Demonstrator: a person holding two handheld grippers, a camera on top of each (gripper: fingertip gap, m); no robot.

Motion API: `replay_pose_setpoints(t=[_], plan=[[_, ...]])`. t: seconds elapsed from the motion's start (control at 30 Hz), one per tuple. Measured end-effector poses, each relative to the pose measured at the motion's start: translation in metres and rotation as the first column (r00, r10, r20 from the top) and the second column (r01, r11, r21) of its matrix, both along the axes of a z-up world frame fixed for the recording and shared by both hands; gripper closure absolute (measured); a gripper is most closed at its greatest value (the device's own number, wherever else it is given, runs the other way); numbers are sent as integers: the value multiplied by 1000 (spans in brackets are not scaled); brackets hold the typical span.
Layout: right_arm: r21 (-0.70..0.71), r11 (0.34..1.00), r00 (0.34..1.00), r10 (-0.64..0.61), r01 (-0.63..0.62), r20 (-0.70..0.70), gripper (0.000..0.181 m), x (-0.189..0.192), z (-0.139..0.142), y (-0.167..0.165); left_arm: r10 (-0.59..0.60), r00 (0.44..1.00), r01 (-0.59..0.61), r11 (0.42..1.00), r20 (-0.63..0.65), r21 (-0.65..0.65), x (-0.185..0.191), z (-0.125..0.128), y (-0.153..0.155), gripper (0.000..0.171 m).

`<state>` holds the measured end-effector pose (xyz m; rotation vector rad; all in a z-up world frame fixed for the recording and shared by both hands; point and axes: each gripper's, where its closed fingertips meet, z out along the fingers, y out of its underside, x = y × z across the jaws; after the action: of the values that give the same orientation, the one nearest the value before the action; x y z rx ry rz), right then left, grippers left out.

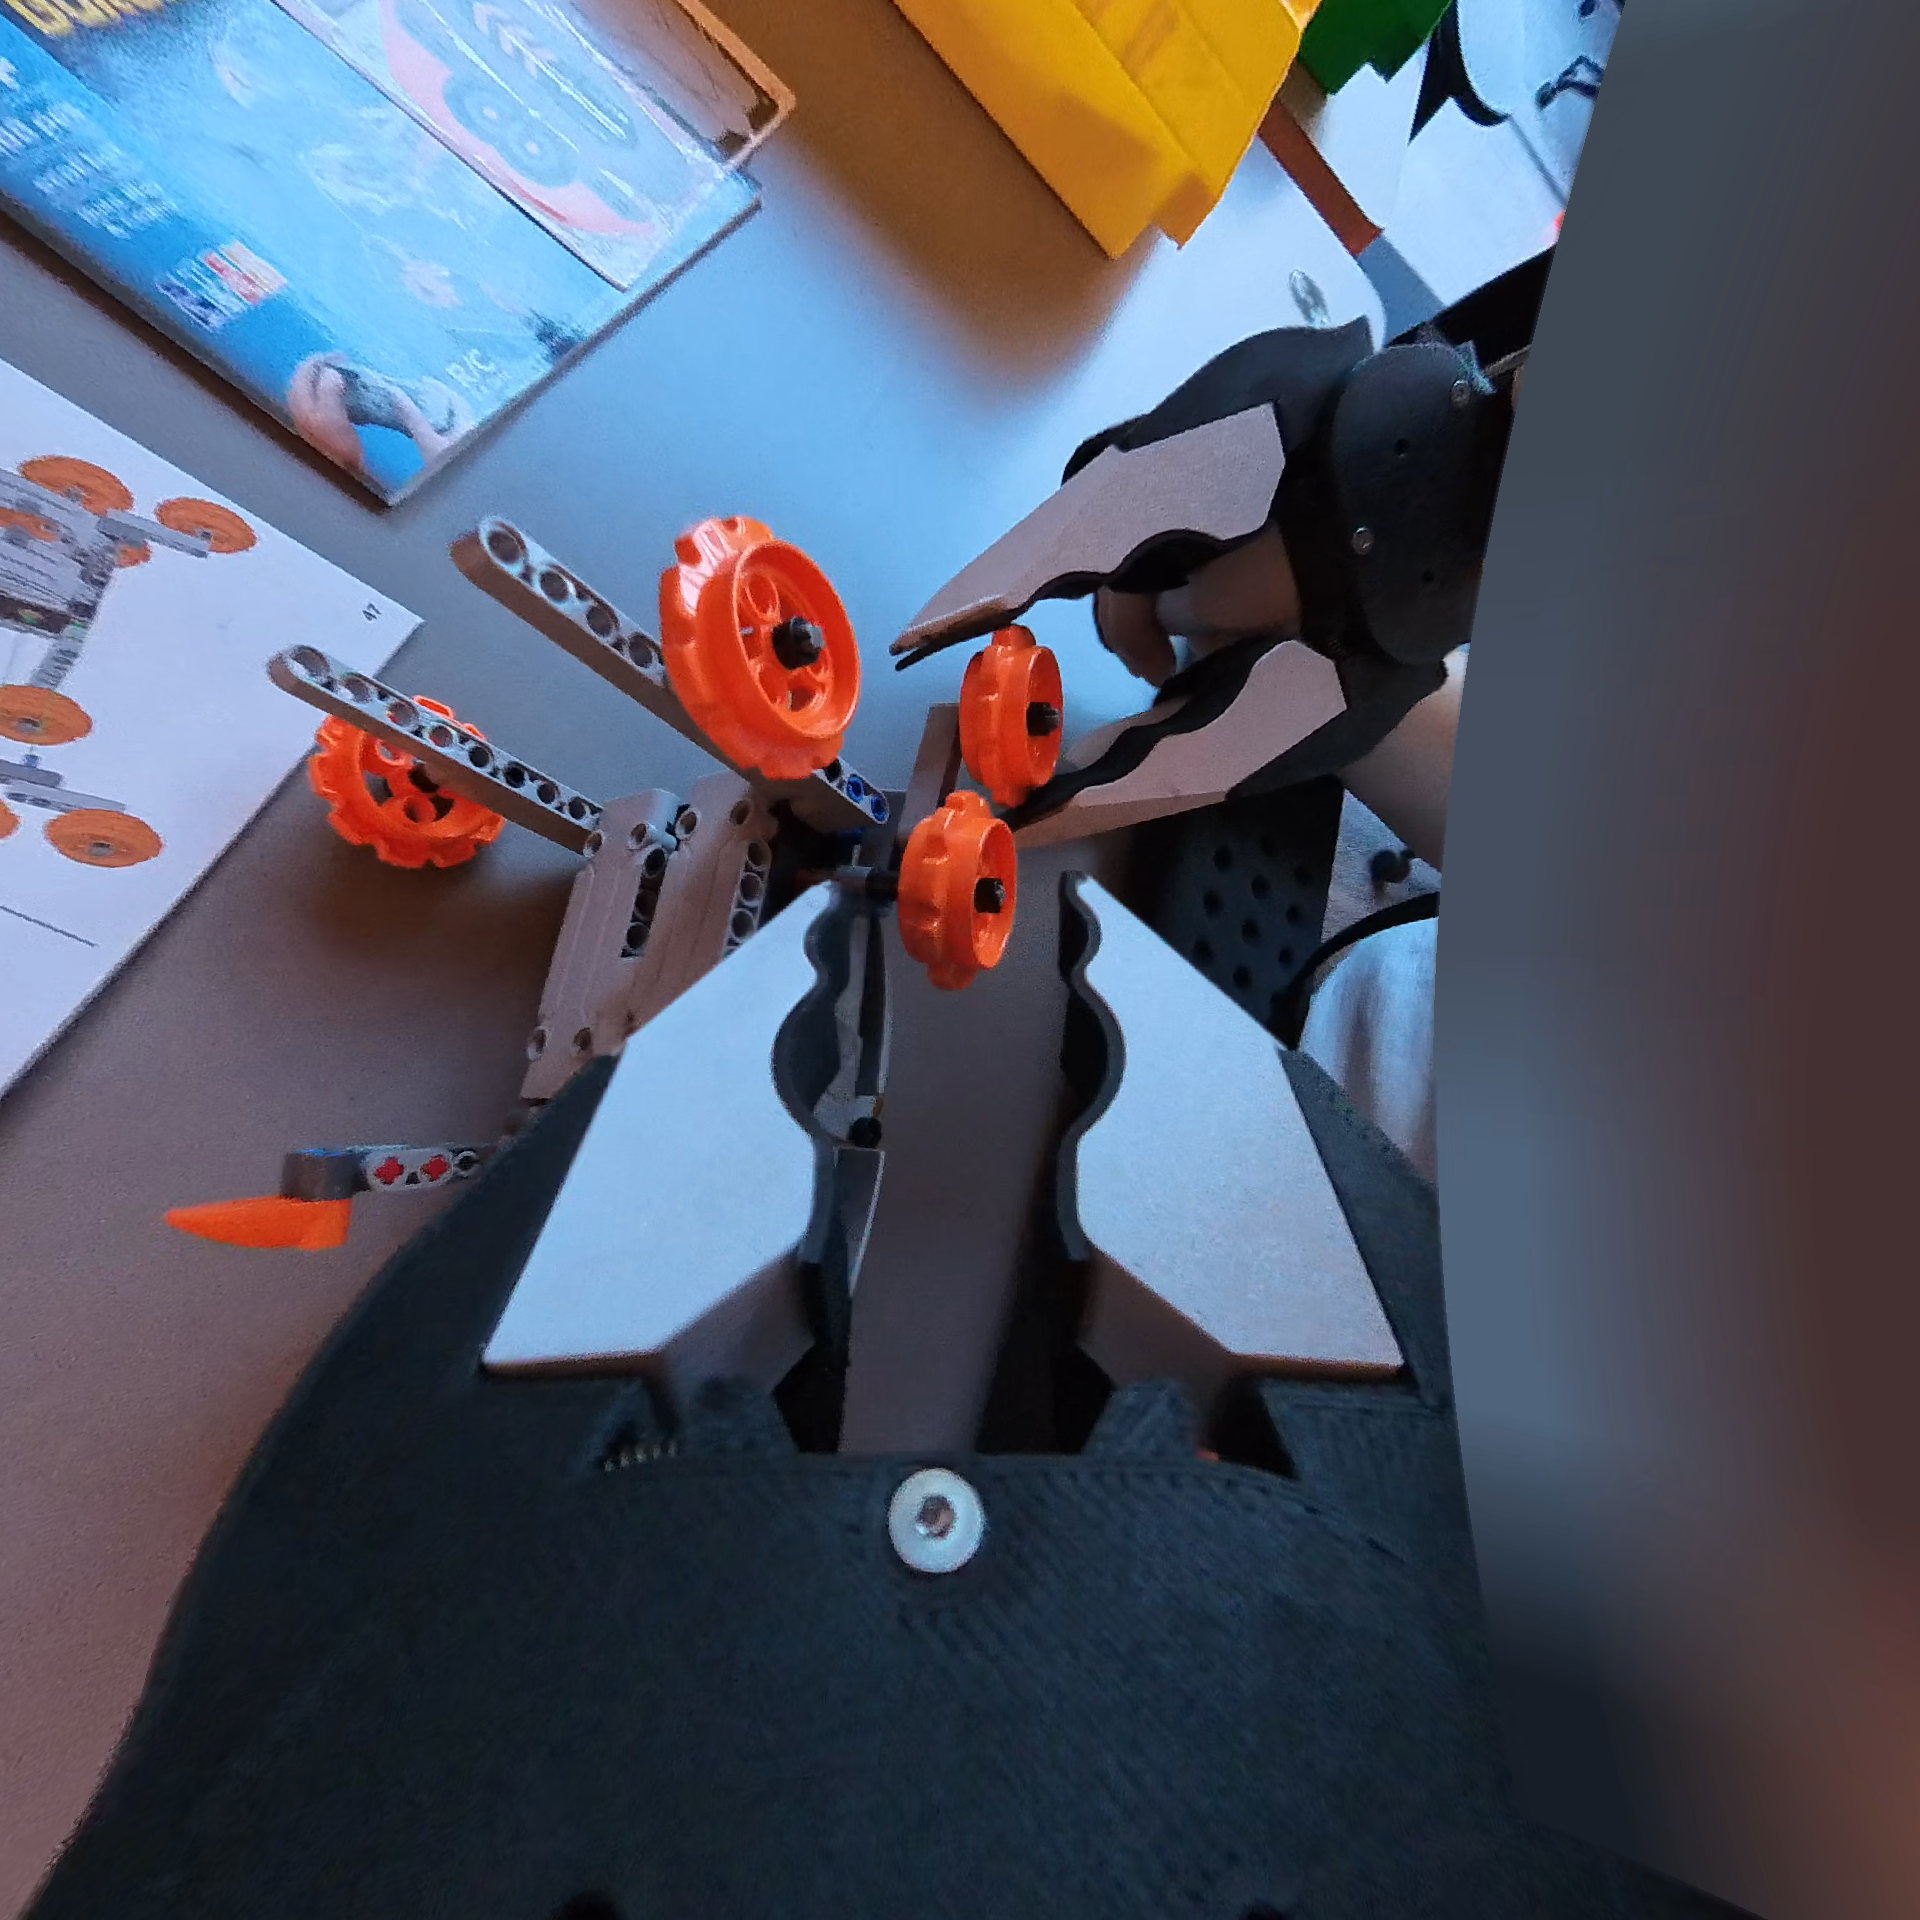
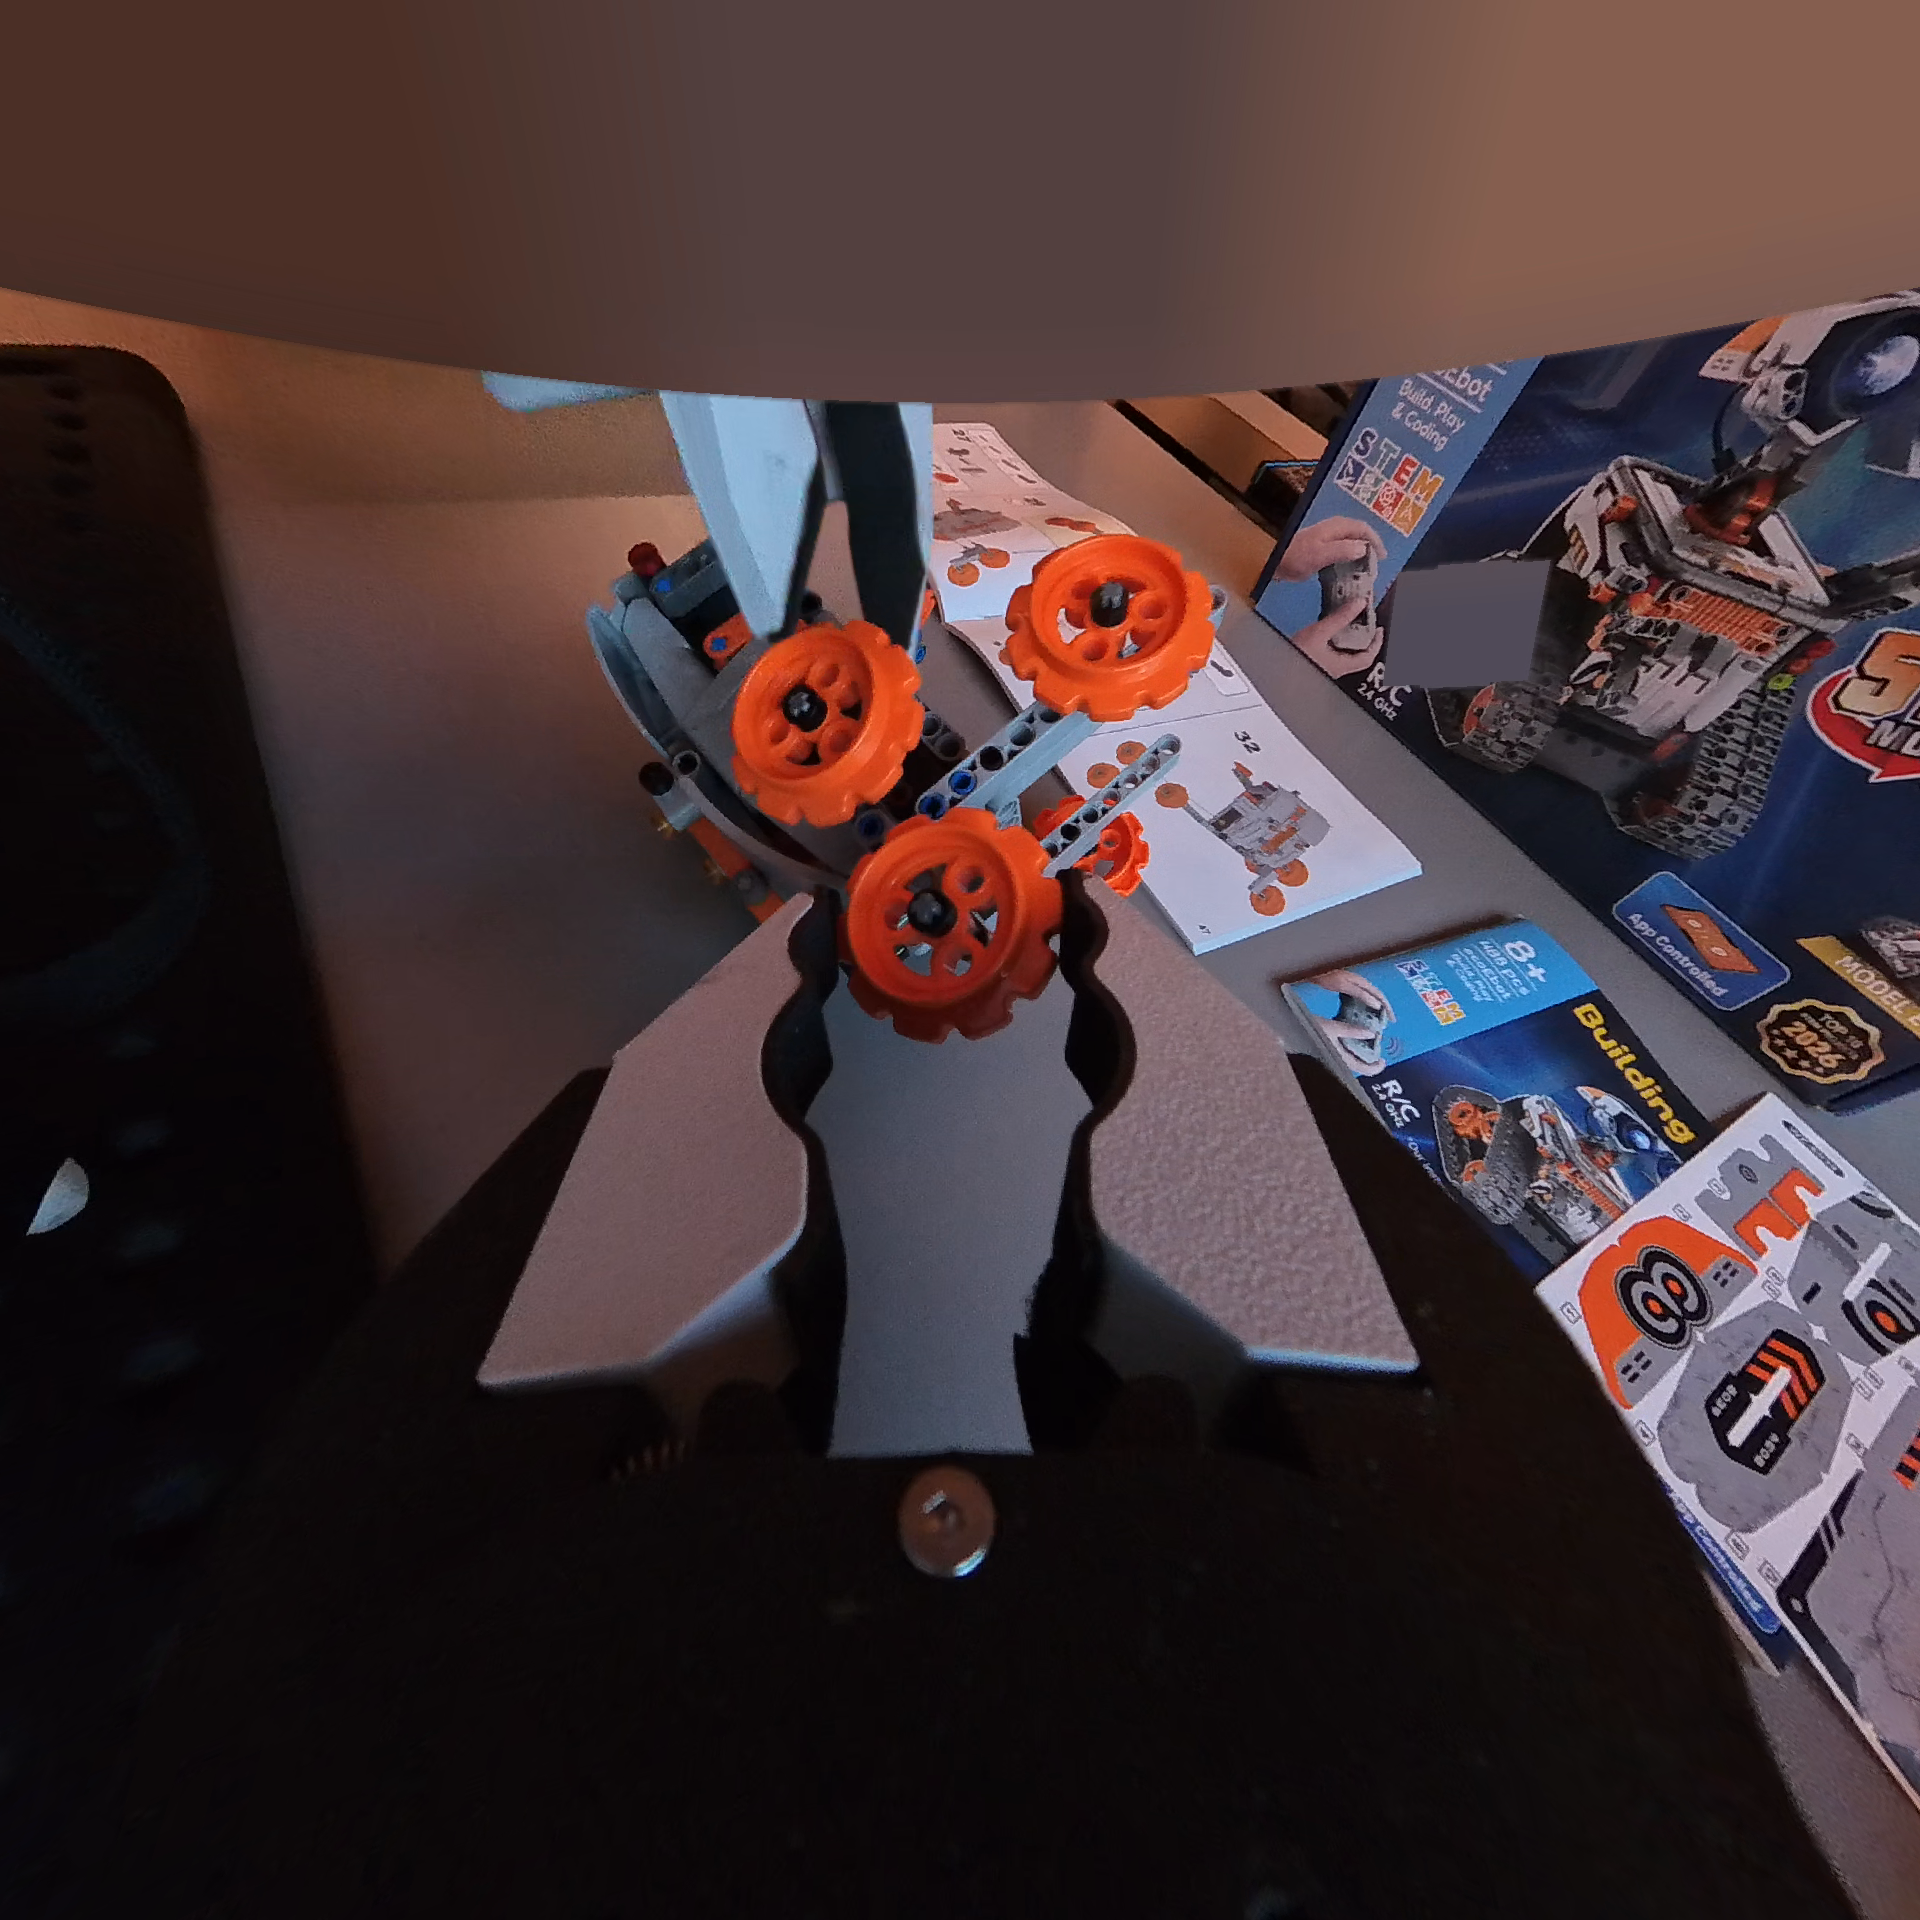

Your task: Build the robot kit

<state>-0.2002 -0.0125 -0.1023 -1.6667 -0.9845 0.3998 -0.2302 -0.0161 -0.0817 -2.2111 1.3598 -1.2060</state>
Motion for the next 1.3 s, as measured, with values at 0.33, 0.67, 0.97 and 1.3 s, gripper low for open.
replay_pose_setpoints(t=[0.33,0.67,0.97,1.3], plan=[[-5,1000,1000,1,-1,-12,138,0,1,1,29,996,-18,992,-87,124,4,-19,17,98],[-4,1000,1000,7,-7,-25,138,-1,3,3,-7,998,10,999,-67,39,7,-23,14,112],[0,1000,1000,-4,4,-28,138,-2,3,5,0,996,-3,1000,-84,-29,4,-30,16,102],[-87,996,995,-10,1,-101,141,-4,1,7,2,997,-4,999,-75,-36,4,-32,17,101]])
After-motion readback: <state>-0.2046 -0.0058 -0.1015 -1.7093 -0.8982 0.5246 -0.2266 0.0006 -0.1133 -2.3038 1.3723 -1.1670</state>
